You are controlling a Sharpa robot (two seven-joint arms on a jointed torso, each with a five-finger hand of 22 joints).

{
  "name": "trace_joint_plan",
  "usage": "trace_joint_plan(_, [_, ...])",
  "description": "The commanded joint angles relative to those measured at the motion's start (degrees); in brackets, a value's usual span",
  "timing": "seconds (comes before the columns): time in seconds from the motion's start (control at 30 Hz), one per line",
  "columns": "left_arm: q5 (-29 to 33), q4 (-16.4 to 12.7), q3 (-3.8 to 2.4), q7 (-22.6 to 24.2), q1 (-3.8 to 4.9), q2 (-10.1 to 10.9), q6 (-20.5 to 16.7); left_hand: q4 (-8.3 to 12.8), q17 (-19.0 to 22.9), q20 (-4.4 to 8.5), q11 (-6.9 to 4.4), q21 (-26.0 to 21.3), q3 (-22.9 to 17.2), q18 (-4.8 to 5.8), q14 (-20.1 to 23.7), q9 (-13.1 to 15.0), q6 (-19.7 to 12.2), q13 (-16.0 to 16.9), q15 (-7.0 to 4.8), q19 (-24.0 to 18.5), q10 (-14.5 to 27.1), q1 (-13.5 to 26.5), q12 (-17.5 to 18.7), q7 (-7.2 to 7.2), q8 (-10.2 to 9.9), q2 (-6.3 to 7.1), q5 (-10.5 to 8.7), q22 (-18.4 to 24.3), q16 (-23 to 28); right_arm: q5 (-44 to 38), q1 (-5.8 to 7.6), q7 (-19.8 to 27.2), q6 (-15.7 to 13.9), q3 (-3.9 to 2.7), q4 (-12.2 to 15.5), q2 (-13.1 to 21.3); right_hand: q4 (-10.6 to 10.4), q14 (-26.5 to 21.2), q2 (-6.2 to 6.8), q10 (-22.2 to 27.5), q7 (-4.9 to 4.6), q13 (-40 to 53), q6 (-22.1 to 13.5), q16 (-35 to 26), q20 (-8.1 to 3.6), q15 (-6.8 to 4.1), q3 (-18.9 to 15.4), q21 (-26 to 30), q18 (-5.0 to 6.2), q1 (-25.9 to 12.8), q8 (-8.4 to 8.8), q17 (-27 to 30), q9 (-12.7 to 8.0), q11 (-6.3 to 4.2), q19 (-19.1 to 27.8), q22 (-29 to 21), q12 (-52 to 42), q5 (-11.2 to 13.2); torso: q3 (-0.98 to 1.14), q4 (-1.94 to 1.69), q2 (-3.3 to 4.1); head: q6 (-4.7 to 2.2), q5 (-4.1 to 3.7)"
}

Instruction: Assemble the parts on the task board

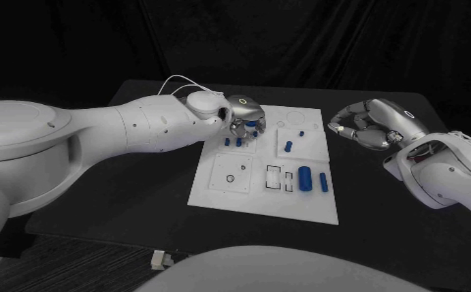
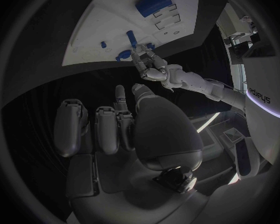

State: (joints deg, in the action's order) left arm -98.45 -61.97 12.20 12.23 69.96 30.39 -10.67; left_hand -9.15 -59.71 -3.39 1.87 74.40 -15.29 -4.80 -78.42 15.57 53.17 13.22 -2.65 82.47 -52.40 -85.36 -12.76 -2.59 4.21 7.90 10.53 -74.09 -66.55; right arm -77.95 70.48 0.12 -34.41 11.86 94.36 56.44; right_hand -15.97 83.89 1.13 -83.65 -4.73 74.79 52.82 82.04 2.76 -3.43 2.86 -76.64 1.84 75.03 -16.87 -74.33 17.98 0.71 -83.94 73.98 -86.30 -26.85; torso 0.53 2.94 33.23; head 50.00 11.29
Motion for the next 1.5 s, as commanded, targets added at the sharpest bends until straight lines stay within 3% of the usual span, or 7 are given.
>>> trace_joint_plan(0.03, [-0.1, 0.5, -0.08, 0.2, -0.15, -0.4, -0.1, 0.8, 0.9, -0.15, 0.09, -0.5, -2.0, 1.31, 0.1, -0.8, 0.5, -0.6, 0.11, 0.6, 0.0, 0.6, 0.6, -0.35, -0.3, -0.33, 1.05, -11.3, 0.1, 0.2, -0.13, -1.0, 0.3, -0.04, 0.0, 0.0, -0.3, 3.0, 0.03, -2.8, -0.15, 9.1, -0.1, -0.5, -0.13, -0.22, 0.8, 1.4, 1.68, 1.5, -0.54, 0.1, -0.5, -0.48, 0.0, 11.2, 0.5, -1.1, -0.01, 0.05, 0.00, 0.00, 0.06])
trace_joint_plan(0.3, [-0.1, 1.3, -0.08, 0.0, -0.25, -0.9, -1.0, 1.4, 1.4, -0.12, 0.06, -0.5, -3.5, 1.30, 0.3, -1.1, 0.9, -1.1, 0.07, 0.6, -0.3, 0.6, 1.0, -0.55, -0.2, -0.20, 2.95, -11.3, 0.1, 0.3, -0.13, -1.3, 0.6, -0.04, 0.0, -0.1, -0.3, 3.0, 0.03, -2.8, -0.15, 9.1, -0.1, -0.5, -0.13, -0.22, 0.8, 1.4, 1.68, 1.5, -0.54, 0.1, -0.5, -0.48, 0.0, 11.2, 0.5, -1.1, -0.02, 0.02, 0.08, 0.00, 0.04])
trace_joint_plan(0.7, [-0.1, 2.4, -0.08, -0.5, -0.43, -1.6, 0.1, 2.2, 2.3, -0.09, 0.18, -0.8, -4.9, 1.25, 0.7, -1.5, 1.0, -1.5, 0.11, 0.5, -0.8, 0.3, 1.3, -0.54, -0.3, -0.08, 3.97, -11.2, 0.6, 0.5, -0.13, -2.0, 1.6, -0.04, -0.2, -0.2, -0.3, 3.0, 0.04, -2.7, -0.16, 9.0, -0.1, -0.6, -0.13, -0.22, 0.8, 1.5, 1.70, 1.5, -0.53, 0.1, -0.5, -0.47, 0.0, 11.1, 0.6, -1.3, -0.04, -0.01, -0.04, 0.00, 0.00])
trace_joint_plan(0.87, [-0.1, 2.7, -0.08, -0.6, -0.67, -2.0, 0.4, 2.2, 2.7, -0.09, 0.20, -0.9, -5.1, 1.24, 0.9, -1.5, 1.1, -1.5, 0.13, 0.5, -1.0, 0.4, 1.3, -0.61, -0.2, -0.09, 4.03, -11.2, 0.9, 0.5, -0.13, -2.2, 1.8, -0.04, -0.2, -0.3, -0.3, 3.0, 0.04, -2.7, -0.16, 9.0, -0.1, -0.6, -0.13, -0.22, 0.8, 1.5, 1.70, 1.5, -0.53, 0.1, -0.5, -0.47, 0.0, 11.1, 0.6, -1.3, -0.01, 0.01, -0.04, 0.00, 0.00])
trace_joint_plan(1.17, [-0.1, 4.1, -0.08, -0.8, -1.18, -2.8, 0.5, 3.1, 3.4, 0.00, 0.07, -1.1, -6.5, 1.21, 1.0, -0.4, 5.5, -2.0, 0.10, 0.4, -3.1, 1.2, 1.2, -1.65, 2.1, -0.60, 3.40, -11.2, 0.9, 0.6, -0.13, -2.5, 2.2, -0.04, -0.2, -0.3, -0.3, 3.0, 0.04, -2.6, -0.16, 8.9, -0.1, -0.6, -0.13, -0.21, 0.8, 1.6, 1.70, 1.6, -0.53, 0.2, -0.5, -0.48, 0.0, 11.1, 0.7, -1.4, -0.01, 0.01, 0.01, 0.00, 0.07])
trace_joint_plan(1.5, [-0.1, 4.9, -0.08, -0.9, -1.60, -3.2, 1.0, 3.4, 3.8, 0.02, 0.06, -1.3, -6.8, 1.16, 1.0, -0.2, 5.6, -2.1, 0.12, 0.3, -4.1, 1.3, 1.1, -1.68, 2.2, -0.63, 3.31, -11.1, 1.1, 0.6, -0.13, -2.7, 2.6, -0.04, -0.2, -0.3, -0.3, 3.0, 0.03, -2.7, -0.16, 8.9, -0.1, -0.6, -0.13, -0.21, 0.8, 1.6, 1.72, 1.6, -0.52, 0.2, -0.5, -0.48, 0.0, 11.1, 0.6, -1.4, -0.02, 0.00, -0.04, 0.00, 0.06])
